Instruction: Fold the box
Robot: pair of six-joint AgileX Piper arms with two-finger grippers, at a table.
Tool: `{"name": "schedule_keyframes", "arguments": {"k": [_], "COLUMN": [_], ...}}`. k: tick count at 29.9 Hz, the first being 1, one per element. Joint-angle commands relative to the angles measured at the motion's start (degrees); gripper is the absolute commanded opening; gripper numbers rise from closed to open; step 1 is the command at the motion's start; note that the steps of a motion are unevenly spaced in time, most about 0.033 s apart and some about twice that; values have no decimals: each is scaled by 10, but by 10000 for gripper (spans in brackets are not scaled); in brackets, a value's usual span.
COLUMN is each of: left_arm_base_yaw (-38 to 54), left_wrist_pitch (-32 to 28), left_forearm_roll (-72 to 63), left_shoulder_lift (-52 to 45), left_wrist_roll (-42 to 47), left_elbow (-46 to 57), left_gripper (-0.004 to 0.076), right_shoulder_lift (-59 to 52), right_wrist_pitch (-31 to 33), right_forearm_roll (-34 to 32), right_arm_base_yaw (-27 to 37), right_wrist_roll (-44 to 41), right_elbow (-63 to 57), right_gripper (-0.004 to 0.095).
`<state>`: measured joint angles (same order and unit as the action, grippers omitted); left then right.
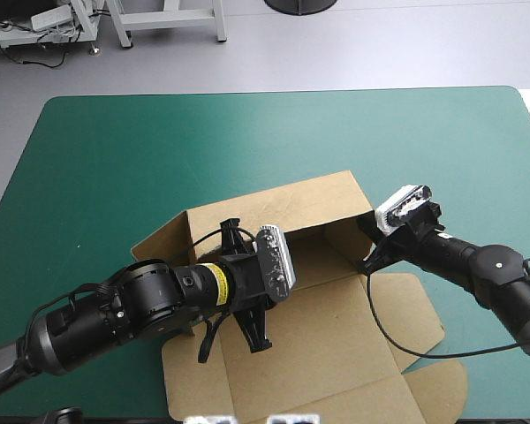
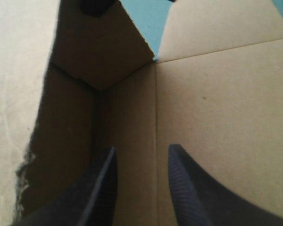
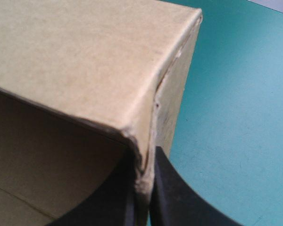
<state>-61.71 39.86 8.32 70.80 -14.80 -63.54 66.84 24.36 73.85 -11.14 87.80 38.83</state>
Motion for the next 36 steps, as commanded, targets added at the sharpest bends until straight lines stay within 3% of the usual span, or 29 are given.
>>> {"name": "schedule_keyframes", "arguments": {"k": [1,5,10,13,20,28,32,36], "left_arm_base_yaw": [-4,-3,-2,-2,34,259,411,582], "left_wrist_pitch": [-12,-8,78,127,240,208,158,158], "left_forearm_roll": [-30,-34,-28,33,280,227,74,-75], "left_shoulder_lift": [-27,-46,-52,-52,-53,-56,-46,-16], "left_wrist_roll": [-5,2,38,66,220,199,124,37], "left_elbow": [-33,-72,-158,-196,-250,-254,-254,-254], "left_gripper": [260,260,260,270,324,328,328,328], "right_shoulder_lift": [-6,-6,-6,-6,-6,-6,-6,-6], "right_wrist_pitch": [-1,-1,-1,-1,3,11,16,16], "right_forearm_roll": [18,17,11,11,-27,-32,-32,-32], "right_arm_base_yaw": [-1,-1,-1,-1,-1,-1,-1,-1], "right_wrist_roll": [1,1,-1,-2,-43,-50,-54,-54], "right_elbow": [19,19,19,19,19,19,19,19], "right_gripper": [-22,-22,-24,-24,-24,-24,-24,-24]}}
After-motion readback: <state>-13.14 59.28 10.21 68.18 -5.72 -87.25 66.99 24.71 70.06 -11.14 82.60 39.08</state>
